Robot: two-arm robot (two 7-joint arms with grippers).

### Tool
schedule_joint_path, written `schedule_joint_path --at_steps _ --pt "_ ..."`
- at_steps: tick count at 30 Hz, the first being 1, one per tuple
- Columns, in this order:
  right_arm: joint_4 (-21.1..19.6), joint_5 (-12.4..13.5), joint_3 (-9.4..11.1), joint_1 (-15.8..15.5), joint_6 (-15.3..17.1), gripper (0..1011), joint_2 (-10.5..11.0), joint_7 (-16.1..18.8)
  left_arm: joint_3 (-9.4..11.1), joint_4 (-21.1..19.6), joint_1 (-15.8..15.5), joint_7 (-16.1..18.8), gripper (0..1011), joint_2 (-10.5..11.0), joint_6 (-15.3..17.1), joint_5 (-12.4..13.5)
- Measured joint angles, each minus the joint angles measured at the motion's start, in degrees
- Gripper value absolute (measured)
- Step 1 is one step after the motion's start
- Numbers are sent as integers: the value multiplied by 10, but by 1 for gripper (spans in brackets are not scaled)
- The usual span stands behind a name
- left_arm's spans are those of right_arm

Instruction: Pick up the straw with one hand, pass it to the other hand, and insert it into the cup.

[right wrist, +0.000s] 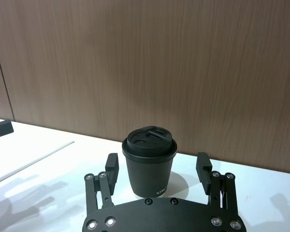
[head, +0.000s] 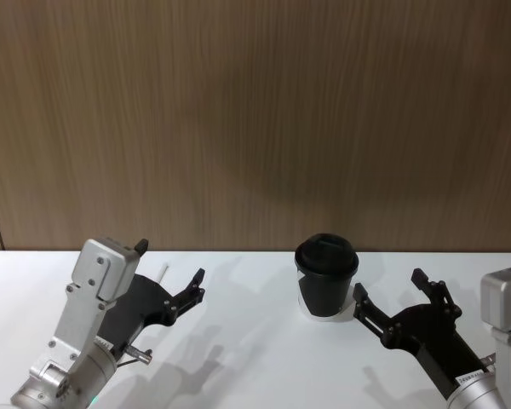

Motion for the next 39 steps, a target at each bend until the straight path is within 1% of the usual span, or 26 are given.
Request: schedule_joint_path --at_steps 39 --pt "0 0 0 0 0 1001 0 0 0 0 0 0 1003 0 0 0"
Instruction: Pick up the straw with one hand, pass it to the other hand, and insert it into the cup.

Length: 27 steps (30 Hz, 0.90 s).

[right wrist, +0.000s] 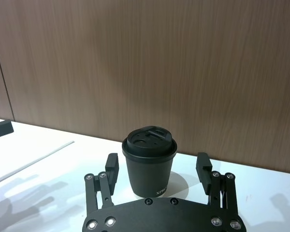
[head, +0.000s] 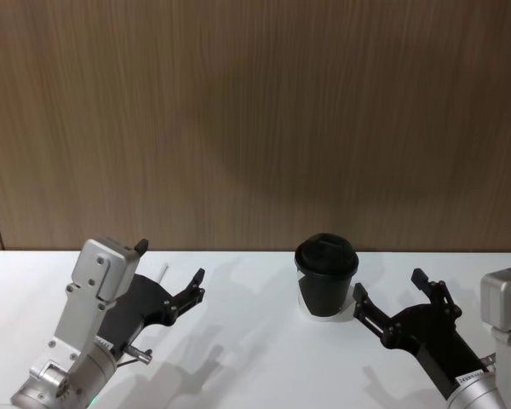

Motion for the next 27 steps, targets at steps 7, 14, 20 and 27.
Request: schedule_joint_path --at_steps 7,14,20,27 --pt "0 0 0 0 0 1001 0 0 0 0 0 0 1002 0 0 0" --pt "0 0 0 0 0 1001 0 0 -1 -1 1 0 1003 0 0 0" --pt "0 0 0 0 0 1001 0 0 -7 -7 10 5 1003 -1 6 -2" --pt "0 0 0 0 0 1001 0 0 -23 -18 32 14 1003 -1 12 -13"
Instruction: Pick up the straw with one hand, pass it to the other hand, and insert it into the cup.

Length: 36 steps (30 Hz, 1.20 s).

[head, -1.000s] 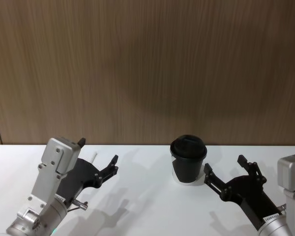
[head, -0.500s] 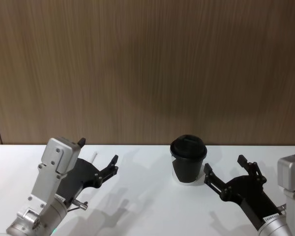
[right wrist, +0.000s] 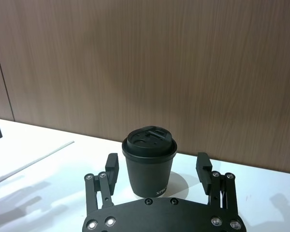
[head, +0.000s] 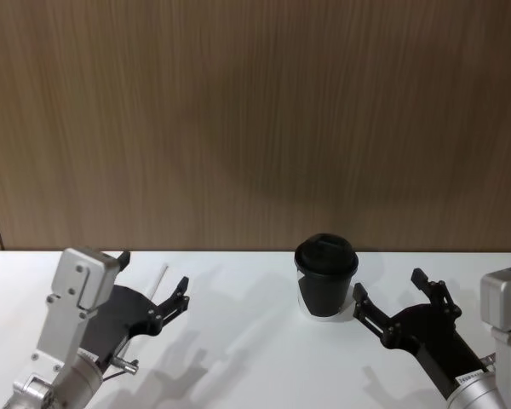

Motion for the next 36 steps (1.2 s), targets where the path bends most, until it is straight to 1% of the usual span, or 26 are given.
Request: schedule_joint_path --at_steps 3,6,12,16,18,19,22,23,25,27,31,36 --pt "0 0 0 0 0 1001 0 0 -11 -7 14 2 1003 2 2 -9" --pt "0 0 0 0 0 1001 0 0 -17 -10 22 2 1003 4 4 -15" --pt "0 0 0 0 0 1001 0 0 -36 -22 45 -2 1003 10 13 -36" --pt "0 0 0 0 0 1001 0 0 -50 -31 59 -6 1003 13 28 -55" --pt "0 0 0 0 0 1001 0 0 -56 -34 64 -7 1002 14 33 -60" --pt "0 0 0 0 0 1001 0 0 -60 -37 68 -7 1003 15 42 -67" --pt "0 0 0 0 0 1001 0 0 -66 -42 72 -8 1003 16 54 -74" --pt "0 0 0 0 0 1001 0 0 -70 -45 75 -8 1003 17 64 -80" --pt "0 0 0 0 0 1001 0 0 -73 -47 77 -8 1003 18 73 -85" --pt "0 0 0 0 0 1001 0 0 -79 -51 80 -9 1003 19 92 -94" --pt "0 0 0 0 0 1001 0 0 -85 -55 82 -9 1003 19 113 -103" --pt "0 0 0 0 0 1001 0 0 -91 -62 81 -8 1003 19 150 -114"
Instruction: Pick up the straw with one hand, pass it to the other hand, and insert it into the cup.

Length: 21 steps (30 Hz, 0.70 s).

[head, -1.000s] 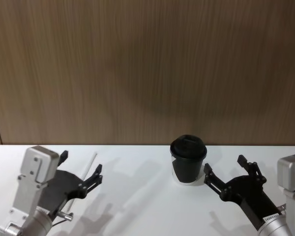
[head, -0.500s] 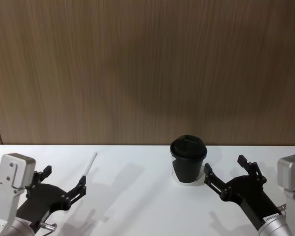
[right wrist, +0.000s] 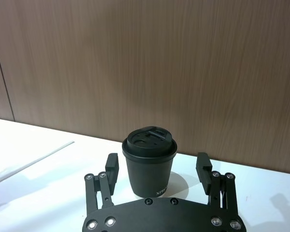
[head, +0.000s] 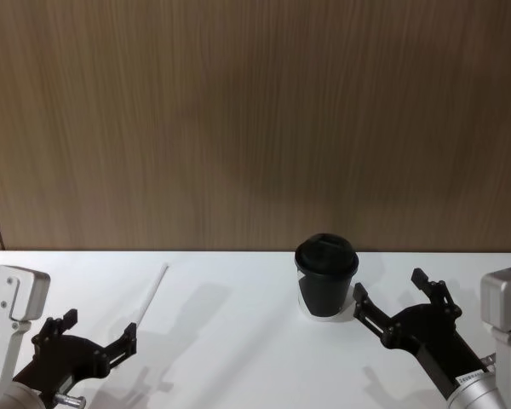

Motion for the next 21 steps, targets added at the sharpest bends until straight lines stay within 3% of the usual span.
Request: schedule_joint_path --at_steps 13,21 --pt "0 0 0 0 0 1001 0 0 -3 -19 -14 16 1002 0 94 -7" --pt "0 0 0 0 0 1001 0 0 -4 -22 -23 25 1003 -9 131 -9"
